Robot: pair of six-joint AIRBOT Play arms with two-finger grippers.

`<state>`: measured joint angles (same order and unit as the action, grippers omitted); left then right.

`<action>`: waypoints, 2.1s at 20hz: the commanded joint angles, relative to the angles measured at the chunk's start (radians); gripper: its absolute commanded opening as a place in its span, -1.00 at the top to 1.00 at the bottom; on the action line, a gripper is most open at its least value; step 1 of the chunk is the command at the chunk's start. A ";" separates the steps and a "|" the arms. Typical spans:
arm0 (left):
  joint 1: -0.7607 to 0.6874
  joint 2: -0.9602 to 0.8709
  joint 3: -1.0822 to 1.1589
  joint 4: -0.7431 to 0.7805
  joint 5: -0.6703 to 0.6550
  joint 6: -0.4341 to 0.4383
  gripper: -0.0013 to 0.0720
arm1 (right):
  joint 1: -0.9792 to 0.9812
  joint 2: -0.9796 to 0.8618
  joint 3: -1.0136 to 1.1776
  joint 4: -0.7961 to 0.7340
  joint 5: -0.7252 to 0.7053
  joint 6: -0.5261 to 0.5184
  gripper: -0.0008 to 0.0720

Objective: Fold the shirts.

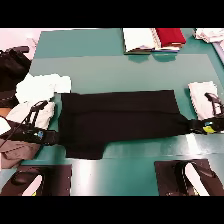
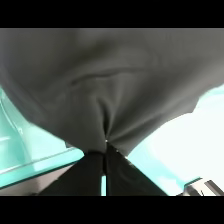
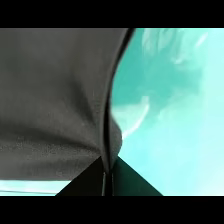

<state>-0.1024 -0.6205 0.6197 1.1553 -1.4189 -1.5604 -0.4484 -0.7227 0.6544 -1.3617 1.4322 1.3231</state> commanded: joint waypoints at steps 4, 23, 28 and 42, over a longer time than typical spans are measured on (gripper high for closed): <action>0.000 -0.072 0.125 0.020 0.176 0.030 0.90 | 0.025 -0.092 0.166 0.006 -0.017 0.019 0.93; 0.000 -0.723 0.590 0.054 0.353 0.101 -0.39 | 0.183 -0.734 0.714 0.039 -0.073 0.026 -0.16; -0.029 -0.723 0.608 -0.087 0.331 0.121 0.90 | -0.031 -0.742 0.576 0.245 -0.060 -0.114 -0.62; -0.435 -0.946 0.692 -0.124 0.588 -0.012 0.90 | 0.032 -0.868 0.519 0.481 -0.160 -0.261 0.93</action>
<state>-0.4759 -1.4929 1.2613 1.0515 -0.8726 -1.5520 -0.4507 -1.6230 1.1603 -0.9016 1.3098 1.0927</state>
